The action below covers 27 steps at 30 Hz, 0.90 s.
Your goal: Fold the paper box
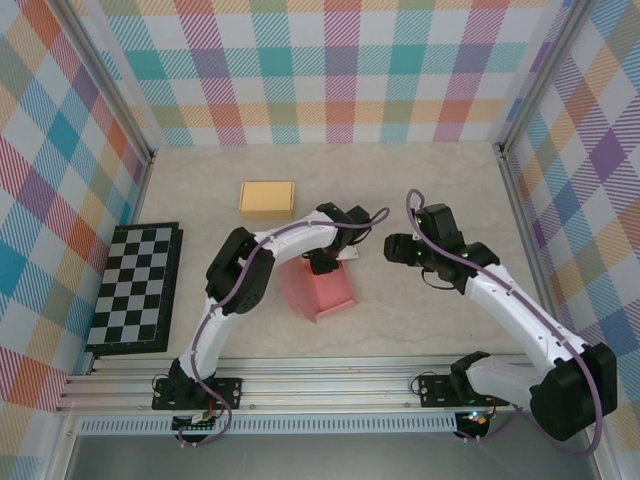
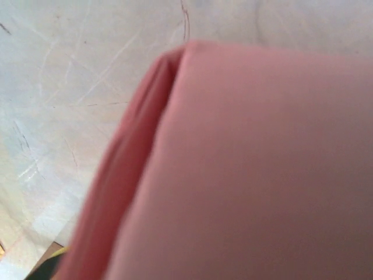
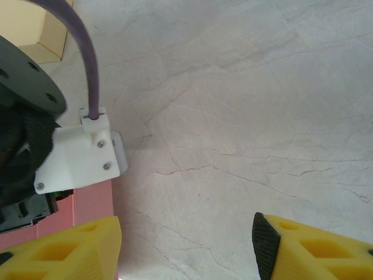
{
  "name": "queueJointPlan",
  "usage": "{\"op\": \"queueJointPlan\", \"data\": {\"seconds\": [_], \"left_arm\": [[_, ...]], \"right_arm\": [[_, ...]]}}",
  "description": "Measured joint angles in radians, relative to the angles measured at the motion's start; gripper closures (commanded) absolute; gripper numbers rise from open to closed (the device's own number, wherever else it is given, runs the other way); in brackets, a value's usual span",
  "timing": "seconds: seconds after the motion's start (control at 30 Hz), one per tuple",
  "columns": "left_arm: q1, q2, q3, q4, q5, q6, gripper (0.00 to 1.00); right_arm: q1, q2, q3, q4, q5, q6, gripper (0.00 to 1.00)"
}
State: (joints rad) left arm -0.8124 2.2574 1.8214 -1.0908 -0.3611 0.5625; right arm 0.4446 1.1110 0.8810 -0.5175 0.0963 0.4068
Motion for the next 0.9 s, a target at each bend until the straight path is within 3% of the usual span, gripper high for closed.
{"op": "queueJointPlan", "data": {"seconds": [0.5,0.9], "left_arm": [[-0.012,0.011,0.049,-0.016,-0.096,0.004,0.51],[-0.021,-0.083,0.089,-0.005,-0.042,-0.054,0.4]], "right_arm": [[0.0,-0.06,-0.036,-0.009,0.0,-0.003,0.34],[0.0,-0.102,-0.049,-0.028,0.0,-0.006,0.34]]}}
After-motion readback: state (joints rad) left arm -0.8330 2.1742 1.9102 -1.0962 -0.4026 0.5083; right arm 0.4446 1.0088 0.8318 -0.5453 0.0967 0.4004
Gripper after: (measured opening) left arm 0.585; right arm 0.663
